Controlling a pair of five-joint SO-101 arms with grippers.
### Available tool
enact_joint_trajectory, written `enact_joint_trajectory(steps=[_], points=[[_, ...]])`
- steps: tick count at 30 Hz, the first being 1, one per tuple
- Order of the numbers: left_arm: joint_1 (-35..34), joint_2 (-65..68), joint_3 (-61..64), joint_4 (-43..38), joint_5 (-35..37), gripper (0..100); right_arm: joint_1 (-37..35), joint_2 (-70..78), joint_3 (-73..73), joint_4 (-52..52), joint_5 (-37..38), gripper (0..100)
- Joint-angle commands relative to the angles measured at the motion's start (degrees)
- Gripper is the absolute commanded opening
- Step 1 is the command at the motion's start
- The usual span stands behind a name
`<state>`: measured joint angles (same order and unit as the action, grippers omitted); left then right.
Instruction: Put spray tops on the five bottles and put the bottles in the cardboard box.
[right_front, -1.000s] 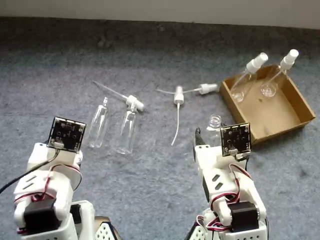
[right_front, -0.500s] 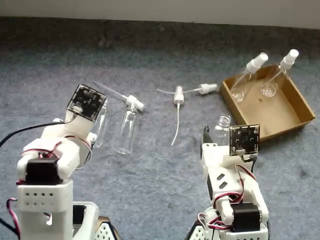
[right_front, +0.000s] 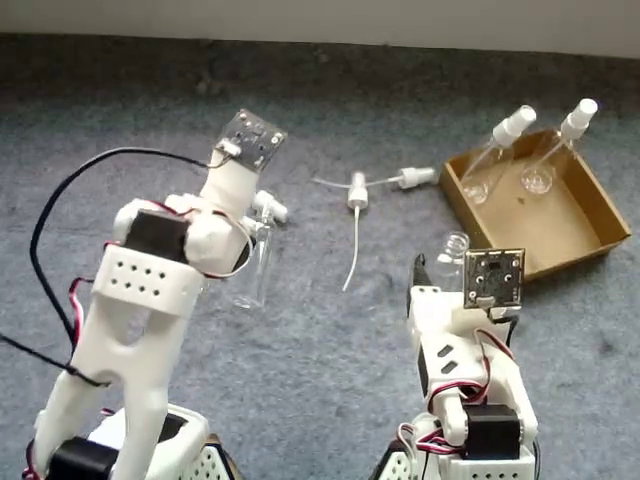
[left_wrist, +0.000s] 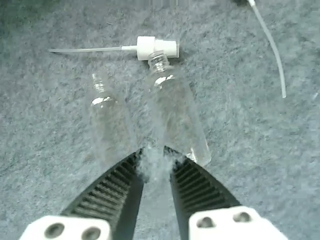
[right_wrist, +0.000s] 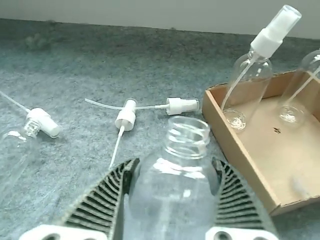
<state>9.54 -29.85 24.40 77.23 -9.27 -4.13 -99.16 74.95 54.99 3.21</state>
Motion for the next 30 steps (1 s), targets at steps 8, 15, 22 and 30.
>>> enact_joint_trajectory(steps=[8,15,22,30], points=[[12.26,23.08,-23.78,0.35,12.22,1,3.38,-0.66,3.91,-5.76,-0.44,13.3],[12.79,34.15,-33.71,-0.35,13.54,2,3.47,-0.66,11.12,-14.02,-0.44,13.3],[12.79,46.55,-41.8,-3.08,13.8,24,7.43,-0.75,11.3,-14.02,-0.44,13.3],[14.99,59.56,-49.36,-10.29,13.89,31,7.16,-0.75,11.56,-14.11,-0.44,13.3]])
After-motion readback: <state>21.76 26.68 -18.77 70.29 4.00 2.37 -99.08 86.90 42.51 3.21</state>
